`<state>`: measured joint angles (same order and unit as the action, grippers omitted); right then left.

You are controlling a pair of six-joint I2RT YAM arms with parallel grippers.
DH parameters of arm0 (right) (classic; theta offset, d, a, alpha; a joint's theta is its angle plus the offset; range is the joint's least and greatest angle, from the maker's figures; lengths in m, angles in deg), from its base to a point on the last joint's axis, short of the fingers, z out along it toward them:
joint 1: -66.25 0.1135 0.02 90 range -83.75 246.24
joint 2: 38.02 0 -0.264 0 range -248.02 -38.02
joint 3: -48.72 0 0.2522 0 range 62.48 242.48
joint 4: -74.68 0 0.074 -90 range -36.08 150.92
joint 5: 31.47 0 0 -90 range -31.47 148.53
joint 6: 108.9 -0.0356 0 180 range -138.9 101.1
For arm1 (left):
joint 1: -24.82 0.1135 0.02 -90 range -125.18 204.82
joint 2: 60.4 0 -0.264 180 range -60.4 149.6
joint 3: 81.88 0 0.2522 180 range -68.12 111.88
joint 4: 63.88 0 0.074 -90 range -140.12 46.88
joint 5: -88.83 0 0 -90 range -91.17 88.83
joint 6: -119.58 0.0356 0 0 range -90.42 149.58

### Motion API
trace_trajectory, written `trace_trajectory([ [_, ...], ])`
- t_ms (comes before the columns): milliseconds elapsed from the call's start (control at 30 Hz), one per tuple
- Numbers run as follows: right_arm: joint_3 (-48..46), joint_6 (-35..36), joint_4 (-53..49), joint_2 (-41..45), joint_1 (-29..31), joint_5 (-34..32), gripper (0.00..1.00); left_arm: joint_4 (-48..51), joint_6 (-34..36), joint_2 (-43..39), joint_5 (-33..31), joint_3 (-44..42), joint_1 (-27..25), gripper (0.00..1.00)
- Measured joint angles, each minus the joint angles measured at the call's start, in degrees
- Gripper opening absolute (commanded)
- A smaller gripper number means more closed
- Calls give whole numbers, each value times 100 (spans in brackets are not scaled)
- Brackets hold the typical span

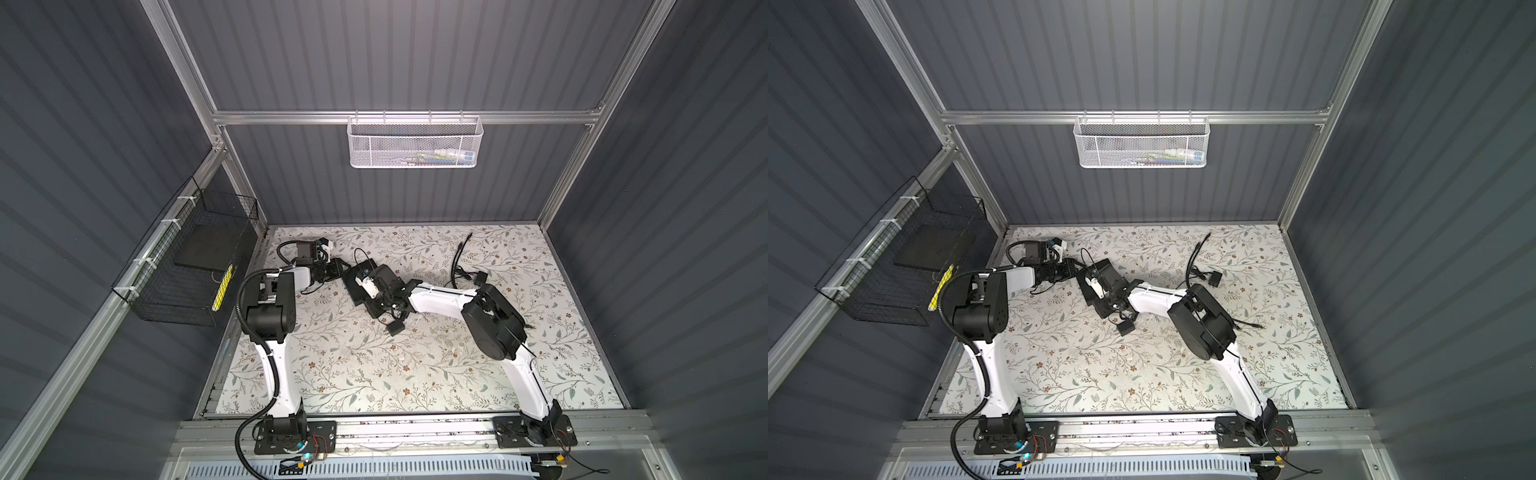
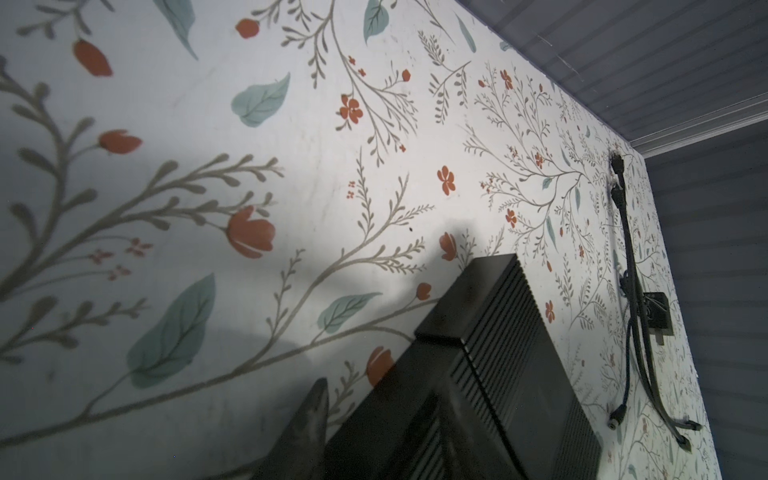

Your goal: Insert the plug into the switch port

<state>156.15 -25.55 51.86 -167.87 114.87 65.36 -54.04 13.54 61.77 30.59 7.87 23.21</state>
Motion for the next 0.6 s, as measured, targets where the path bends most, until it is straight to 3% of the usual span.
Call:
trace_trajectory([
  [600, 0, -125, 76, -2, -70, -225, 9, -129, 96, -7, 350, -155, 2, 47],
])
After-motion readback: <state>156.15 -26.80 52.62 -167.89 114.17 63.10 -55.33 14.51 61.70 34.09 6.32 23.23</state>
